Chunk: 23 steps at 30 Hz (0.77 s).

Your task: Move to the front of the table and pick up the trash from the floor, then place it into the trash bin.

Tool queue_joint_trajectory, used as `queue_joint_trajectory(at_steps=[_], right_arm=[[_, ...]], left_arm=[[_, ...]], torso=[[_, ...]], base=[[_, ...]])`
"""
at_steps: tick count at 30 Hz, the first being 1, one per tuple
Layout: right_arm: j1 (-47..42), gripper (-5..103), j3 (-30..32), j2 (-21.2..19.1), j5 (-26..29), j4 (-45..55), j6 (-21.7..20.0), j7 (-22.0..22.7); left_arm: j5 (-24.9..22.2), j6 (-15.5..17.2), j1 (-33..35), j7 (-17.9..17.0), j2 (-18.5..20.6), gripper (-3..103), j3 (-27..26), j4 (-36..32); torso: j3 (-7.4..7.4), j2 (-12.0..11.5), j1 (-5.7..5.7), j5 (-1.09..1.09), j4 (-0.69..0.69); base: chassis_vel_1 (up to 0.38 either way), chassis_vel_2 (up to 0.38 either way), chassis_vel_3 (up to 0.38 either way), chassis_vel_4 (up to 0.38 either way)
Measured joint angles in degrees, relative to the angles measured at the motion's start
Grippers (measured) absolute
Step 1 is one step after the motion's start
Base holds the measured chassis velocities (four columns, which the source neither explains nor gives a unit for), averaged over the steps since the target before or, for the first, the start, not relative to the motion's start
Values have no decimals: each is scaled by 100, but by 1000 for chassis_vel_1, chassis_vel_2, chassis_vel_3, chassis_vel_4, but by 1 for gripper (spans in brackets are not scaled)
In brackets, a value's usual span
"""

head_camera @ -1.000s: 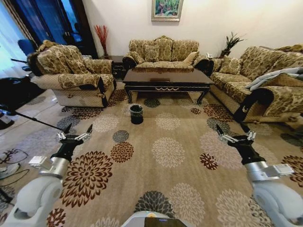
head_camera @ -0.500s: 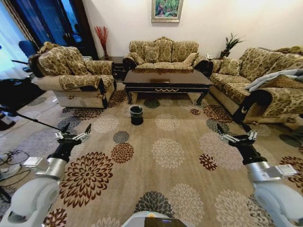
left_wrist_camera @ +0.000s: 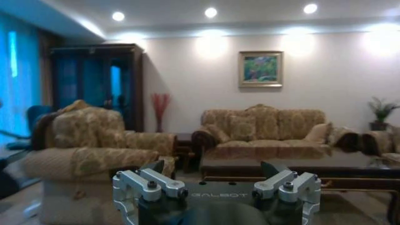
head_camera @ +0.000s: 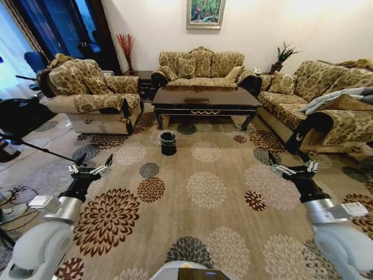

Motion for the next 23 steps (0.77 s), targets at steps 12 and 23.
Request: queue_joint_trajectory(at_steps=[12,23], right_arm=[[348,100,-330,-48,-32,-173,9,99],[353,100,-339,-50,-72,-184,1,94]], left_arm=[[-121,37,-124,-317,-69,100,224,-2],[-98,36,-130,-307,-74,100,231,-7]], torso=[[71,124,54,0,0],[55,96,43,0,0]], base=[[0,0,0,0],[0,0,0,0]])
